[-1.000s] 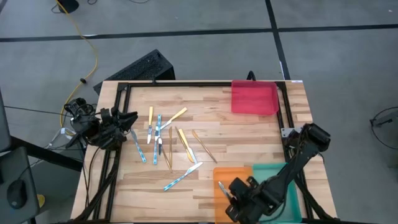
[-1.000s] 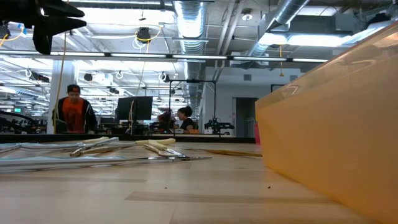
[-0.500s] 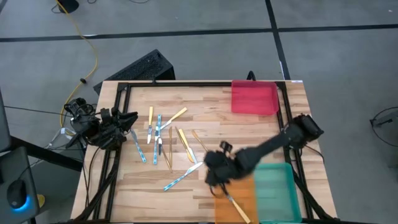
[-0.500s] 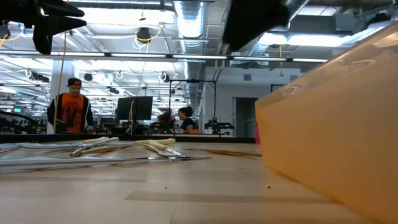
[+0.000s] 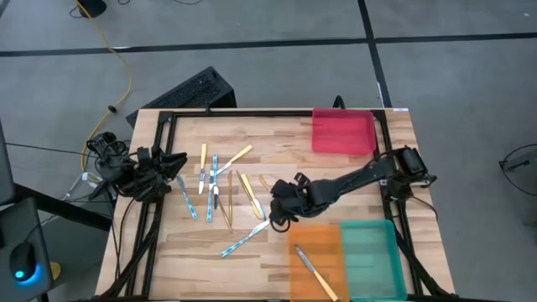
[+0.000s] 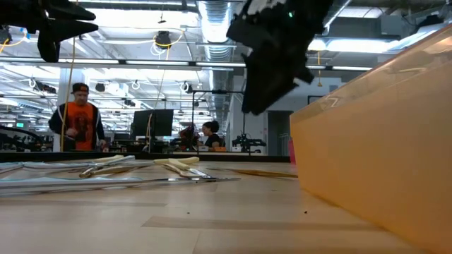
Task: Sort silverware by color (type)
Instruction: Put the gold knife into the blue bin
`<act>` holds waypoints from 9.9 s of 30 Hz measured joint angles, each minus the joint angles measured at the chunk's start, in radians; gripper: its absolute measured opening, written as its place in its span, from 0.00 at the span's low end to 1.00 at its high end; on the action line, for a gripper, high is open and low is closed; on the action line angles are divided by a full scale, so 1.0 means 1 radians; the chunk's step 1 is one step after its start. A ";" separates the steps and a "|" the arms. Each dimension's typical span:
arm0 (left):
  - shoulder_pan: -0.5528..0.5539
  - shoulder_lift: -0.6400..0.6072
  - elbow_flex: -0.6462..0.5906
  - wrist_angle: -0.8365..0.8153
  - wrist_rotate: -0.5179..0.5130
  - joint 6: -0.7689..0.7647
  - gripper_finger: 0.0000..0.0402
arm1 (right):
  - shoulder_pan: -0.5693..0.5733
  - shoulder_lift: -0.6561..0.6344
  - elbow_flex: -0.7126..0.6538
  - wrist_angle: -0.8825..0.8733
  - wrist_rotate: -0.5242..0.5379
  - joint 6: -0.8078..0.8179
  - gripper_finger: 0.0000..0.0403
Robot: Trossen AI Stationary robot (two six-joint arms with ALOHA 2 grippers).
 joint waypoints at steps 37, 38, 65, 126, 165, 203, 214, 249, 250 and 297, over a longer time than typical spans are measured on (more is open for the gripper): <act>0.000 0.000 0.000 -0.023 -0.009 -0.005 0.22 | -0.081 0.001 -0.294 0.444 -0.101 -0.028 0.38; 0.000 0.000 0.000 -0.023 -0.009 -0.005 0.22 | -0.087 0.001 -0.294 0.444 -0.104 -0.034 0.38; 0.000 0.000 0.000 -0.024 -0.009 -0.004 0.22 | -0.087 0.042 -0.288 0.491 -0.074 -0.081 0.38; 0.000 0.000 0.000 -0.030 -0.014 -0.007 0.22 | -0.173 0.017 -0.238 0.387 0.028 -0.053 0.03; 0.000 0.000 0.000 -0.050 -0.006 -0.007 0.22 | -0.115 0.091 -0.441 0.558 0.101 0.060 0.20; 0.000 0.000 0.000 -0.049 -0.009 -0.026 0.22 | -0.161 -0.181 -0.448 0.531 0.190 0.060 0.05; 0.000 0.000 0.000 -0.050 -0.010 -0.023 0.22 | -0.155 -0.375 -0.447 0.214 0.246 0.212 0.05; 0.000 0.000 0.000 -0.049 -0.036 -0.003 0.22 | 0.490 -0.527 -0.424 -0.647 0.152 1.370 0.05; 0.000 0.000 0.000 -0.049 -0.036 -0.003 0.22 | 0.505 -0.527 -0.414 -0.659 0.145 1.384 0.05; 0.000 0.000 0.000 -0.049 -0.088 -0.013 0.22 | 0.851 0.047 0.171 -0.894 -0.237 1.495 0.04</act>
